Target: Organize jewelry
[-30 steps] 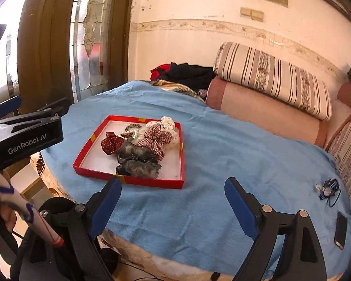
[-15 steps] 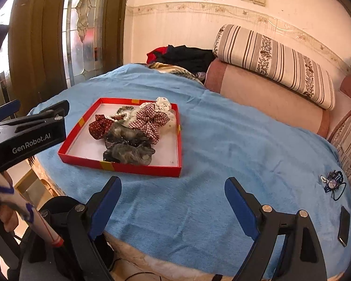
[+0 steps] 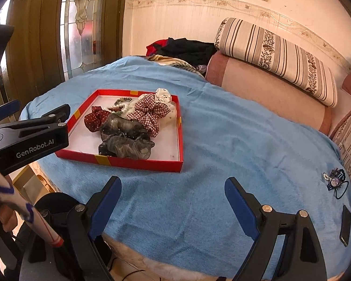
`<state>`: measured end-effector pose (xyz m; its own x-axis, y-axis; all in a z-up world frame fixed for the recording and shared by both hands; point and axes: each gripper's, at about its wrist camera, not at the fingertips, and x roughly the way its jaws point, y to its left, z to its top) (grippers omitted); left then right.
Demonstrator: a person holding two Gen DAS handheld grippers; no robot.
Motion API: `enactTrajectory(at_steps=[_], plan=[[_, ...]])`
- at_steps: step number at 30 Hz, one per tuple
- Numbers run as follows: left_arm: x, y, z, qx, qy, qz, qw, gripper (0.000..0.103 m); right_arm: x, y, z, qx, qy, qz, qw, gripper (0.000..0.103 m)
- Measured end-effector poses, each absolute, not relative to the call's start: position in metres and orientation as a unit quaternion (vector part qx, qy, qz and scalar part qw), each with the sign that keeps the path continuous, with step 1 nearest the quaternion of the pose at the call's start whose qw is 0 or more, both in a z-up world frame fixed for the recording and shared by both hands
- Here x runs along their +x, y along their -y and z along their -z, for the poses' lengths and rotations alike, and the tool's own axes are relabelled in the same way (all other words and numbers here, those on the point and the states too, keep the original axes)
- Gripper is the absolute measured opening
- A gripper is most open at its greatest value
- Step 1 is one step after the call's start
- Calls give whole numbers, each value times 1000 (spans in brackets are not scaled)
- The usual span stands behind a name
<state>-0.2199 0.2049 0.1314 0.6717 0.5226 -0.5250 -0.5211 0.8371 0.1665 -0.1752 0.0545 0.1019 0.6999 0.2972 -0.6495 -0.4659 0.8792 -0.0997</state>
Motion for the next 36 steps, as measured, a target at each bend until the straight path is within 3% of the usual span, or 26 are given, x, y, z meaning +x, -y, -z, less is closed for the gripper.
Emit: enactTrajectory(at_steps=[36], plan=[[-218,-226,-121,-19,-310,-294,904,103,-173,-59,-93,-139,-336,-201,910,93]])
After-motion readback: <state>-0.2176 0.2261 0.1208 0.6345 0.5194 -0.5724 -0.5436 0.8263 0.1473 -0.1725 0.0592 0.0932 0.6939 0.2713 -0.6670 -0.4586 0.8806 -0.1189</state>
